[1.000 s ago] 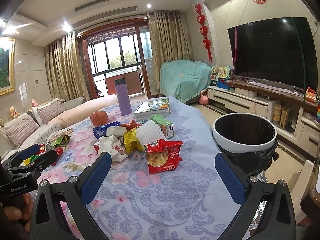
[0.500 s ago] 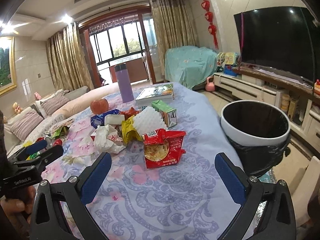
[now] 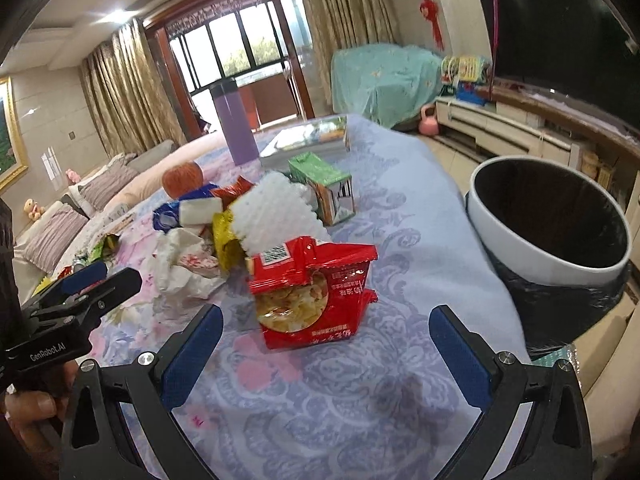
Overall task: Collect trash
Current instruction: 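Grasp the red snack bag with the right gripper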
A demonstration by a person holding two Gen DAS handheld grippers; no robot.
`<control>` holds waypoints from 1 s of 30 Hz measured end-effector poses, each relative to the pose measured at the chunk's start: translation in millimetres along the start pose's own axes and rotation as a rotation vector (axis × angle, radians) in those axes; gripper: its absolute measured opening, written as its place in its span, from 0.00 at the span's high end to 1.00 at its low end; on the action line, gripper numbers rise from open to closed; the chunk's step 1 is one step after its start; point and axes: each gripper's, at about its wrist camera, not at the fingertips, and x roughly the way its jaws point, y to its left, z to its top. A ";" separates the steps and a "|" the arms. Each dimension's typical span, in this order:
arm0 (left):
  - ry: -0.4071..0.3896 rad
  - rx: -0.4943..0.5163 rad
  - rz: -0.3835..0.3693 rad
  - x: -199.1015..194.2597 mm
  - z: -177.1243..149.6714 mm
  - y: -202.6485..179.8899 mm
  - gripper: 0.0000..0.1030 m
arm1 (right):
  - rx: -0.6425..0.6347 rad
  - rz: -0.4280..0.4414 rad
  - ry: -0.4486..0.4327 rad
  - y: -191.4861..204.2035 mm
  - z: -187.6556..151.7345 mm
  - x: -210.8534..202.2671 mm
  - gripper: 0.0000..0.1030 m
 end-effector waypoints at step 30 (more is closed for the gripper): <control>0.088 0.038 -0.157 -2.8 -8.9 -26.2 0.89 | 0.061 0.116 0.032 -17.7 -1.4 -6.0 0.97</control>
